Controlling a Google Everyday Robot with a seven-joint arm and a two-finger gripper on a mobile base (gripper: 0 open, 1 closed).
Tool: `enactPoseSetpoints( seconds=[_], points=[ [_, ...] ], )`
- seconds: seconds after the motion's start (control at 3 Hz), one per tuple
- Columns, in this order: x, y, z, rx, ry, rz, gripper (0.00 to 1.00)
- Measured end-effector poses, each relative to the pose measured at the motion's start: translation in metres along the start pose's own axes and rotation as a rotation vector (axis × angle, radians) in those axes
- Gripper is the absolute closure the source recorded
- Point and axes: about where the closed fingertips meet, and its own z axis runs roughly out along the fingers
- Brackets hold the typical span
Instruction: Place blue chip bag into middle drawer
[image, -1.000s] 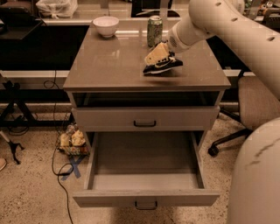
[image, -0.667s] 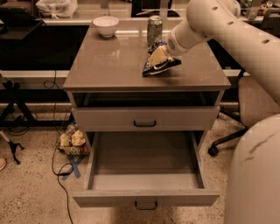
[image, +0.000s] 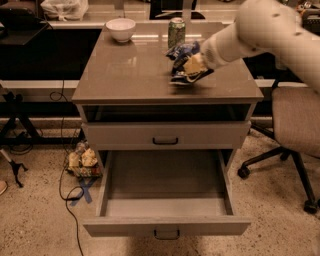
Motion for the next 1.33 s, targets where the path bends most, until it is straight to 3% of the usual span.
enactPoseSetpoints(
  seconds=[0.33,0.67,1.0,1.33],
  points=[
    [0.014,0.015,-0.061,-0.01,-0.069,-0.104,1.0],
    [0.049,0.041,-0.122,-0.009,-0.096,-0.172,1.0],
    [0.075,0.023,-0.148,0.036,-0.088,-0.16,1.0],
    [0.075,0.023,-0.148,0.036,-0.088,-0.16,1.0]
  ],
)
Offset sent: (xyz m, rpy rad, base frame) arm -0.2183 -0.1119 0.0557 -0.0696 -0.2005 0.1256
